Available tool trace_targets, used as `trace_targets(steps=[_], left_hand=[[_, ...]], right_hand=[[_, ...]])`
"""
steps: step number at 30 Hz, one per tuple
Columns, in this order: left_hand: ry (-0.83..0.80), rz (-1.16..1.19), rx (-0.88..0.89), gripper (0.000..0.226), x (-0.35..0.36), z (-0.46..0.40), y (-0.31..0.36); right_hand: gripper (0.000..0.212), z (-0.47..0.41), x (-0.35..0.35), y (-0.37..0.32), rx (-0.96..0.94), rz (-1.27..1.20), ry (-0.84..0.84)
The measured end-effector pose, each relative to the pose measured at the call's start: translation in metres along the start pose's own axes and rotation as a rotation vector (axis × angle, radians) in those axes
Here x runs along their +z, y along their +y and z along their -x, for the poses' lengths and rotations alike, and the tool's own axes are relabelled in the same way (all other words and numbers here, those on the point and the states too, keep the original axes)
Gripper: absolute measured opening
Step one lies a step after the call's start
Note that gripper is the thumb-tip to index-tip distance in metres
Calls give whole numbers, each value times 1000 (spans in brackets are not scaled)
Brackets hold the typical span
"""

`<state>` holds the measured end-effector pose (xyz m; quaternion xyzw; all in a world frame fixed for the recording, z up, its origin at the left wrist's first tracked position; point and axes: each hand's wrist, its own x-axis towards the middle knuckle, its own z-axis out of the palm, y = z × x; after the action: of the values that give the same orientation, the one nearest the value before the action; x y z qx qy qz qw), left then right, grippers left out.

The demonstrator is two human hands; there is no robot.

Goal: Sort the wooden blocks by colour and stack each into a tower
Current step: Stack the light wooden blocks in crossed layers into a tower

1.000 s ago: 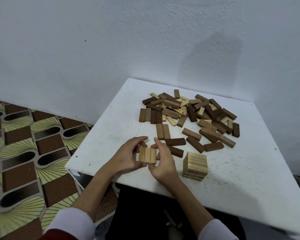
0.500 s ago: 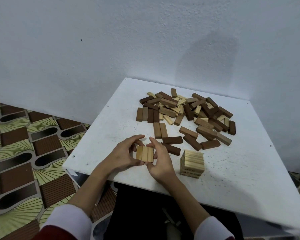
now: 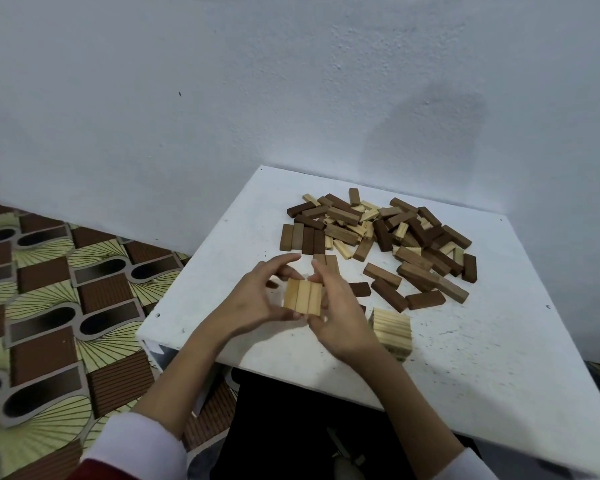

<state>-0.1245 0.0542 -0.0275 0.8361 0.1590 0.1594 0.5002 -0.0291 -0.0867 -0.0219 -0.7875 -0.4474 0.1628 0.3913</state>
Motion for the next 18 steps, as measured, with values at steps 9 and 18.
trace_targets(steps=[9,18], left_hand=[[-118,33,104,86,47,-15,49],[-199,-67,163,85,94,-19,58]], right_hand=[[76,37,-71,29,-172,190,133],[84,61,-93,57,66,187,105]])
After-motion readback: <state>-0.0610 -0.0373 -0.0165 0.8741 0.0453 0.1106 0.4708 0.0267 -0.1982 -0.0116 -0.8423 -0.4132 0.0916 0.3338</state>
